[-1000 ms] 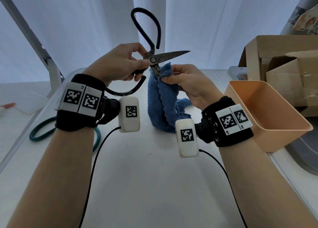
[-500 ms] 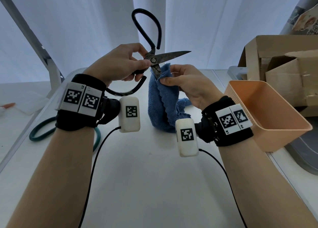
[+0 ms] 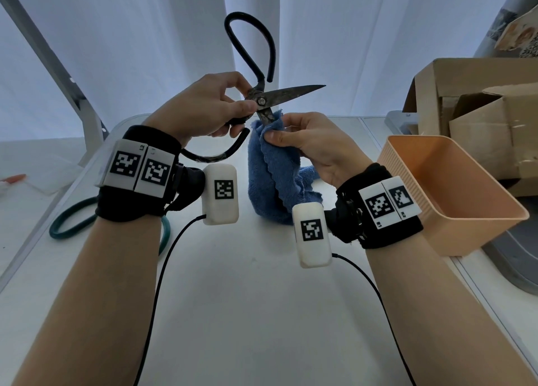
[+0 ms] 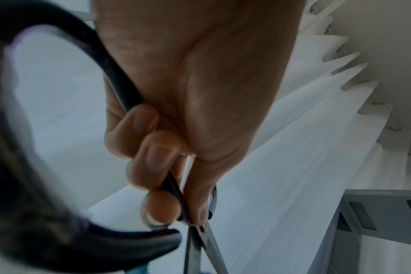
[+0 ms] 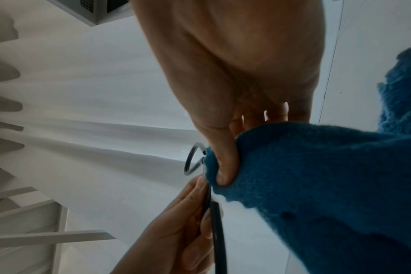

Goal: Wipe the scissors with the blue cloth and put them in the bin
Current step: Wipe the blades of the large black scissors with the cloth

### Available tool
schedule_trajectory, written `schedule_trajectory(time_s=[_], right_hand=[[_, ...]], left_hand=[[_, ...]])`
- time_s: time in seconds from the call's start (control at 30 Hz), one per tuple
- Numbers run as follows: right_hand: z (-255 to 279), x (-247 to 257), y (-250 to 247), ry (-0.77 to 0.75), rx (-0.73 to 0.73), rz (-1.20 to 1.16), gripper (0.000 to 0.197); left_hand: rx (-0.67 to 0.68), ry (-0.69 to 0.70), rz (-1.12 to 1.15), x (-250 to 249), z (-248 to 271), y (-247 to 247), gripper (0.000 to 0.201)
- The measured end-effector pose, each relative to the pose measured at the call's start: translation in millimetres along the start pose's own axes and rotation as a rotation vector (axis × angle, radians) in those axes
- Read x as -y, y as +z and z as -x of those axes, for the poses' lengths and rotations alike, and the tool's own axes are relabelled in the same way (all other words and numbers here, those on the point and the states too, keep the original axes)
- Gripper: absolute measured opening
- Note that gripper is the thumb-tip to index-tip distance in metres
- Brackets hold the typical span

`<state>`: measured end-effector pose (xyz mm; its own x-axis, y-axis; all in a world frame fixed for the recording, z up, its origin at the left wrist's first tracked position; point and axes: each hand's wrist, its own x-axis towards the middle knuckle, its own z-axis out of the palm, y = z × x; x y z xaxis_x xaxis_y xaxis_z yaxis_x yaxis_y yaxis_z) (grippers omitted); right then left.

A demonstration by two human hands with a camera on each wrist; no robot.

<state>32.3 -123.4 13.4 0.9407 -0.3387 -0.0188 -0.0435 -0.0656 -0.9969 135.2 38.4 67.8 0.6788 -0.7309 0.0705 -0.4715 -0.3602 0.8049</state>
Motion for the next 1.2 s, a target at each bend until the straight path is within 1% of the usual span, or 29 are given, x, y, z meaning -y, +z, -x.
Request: schedule_trajectory(time_s=[0.07,0.1,0.17,0.27,0.4,0.5,0.53,0.63,0.8,0.83,0.93,0.97,1.07,1.2], right_hand=[[-1.1,-2.2,-1.2,-0.004,-0.026,-0.019,0.029],[-1.7,-2.8,-1.3,-0.004,-0.025,-0.023,0.027],[-1.1,-2.2,0.0,-0.007,0.013,-0.018,0.016],[-0.7,-0.8,2.4,-0.006,0.056,-0.007,0.021],[-0.4,-0.6,2.2,0.003,0.004,0.017,0.017],[-0.3,-2.5,0.8,-0.009,-0.066,-0.02,0.031],[-0.6,-2.4,0.6,-0.013,-0.073,-0.019,0.031],[-2.2,-1.3,-1.1,0.0,-0.044,0.016,0.022],[-1.8,-0.2,-3.2,0.007,-0.024,0.052,0.019],[-1.8,-0.7,-2.5,0.0,-0.028,0.055,0.02],[-2.1,-2.6,-1.2,-0.01,-0.042,0.046,0.032],[-2.3,-2.6,-1.5,-0.009,-0.039,0.045,0.031],[-1.5,-0.6,-3.3,0.003,-0.01,0.048,0.018],[0.2,0.6,-4.3,0.001,-0.013,0.057,0.018]], left_hand=[[-0.004,0.001,0.007,0.1,0.3,-0.6,0.016],[-0.006,0.0,0.005,0.4,0.5,-1.0,0.015],[-0.013,-0.001,-0.002,1.1,0.6,-1.5,0.014],[-0.011,0.002,-0.007,1.4,0.7,-0.6,0.014],[-0.009,0.002,-0.008,1.1,0.6,-0.9,0.015],[-0.023,-0.008,0.005,1.8,0.8,-3.2,0.015],[-0.025,-0.011,0.005,2.1,1.1,-4.0,0.015],[-0.032,-0.021,-0.007,3.8,1.8,-5.7,0.016],[-0.037,-0.025,-0.006,4.7,2.0,-6.6,0.017],[-0.037,-0.024,-0.006,4.4,1.9,-6.2,0.017],[-0.036,-0.022,-0.008,3.7,1.8,-5.6,0.016],[-0.037,-0.022,-0.007,3.7,1.8,-5.6,0.016],[-0.037,-0.027,-0.004,4.6,1.8,-5.7,0.017],[-0.043,-0.036,0.006,5.0,1.7,-6.6,0.017]])
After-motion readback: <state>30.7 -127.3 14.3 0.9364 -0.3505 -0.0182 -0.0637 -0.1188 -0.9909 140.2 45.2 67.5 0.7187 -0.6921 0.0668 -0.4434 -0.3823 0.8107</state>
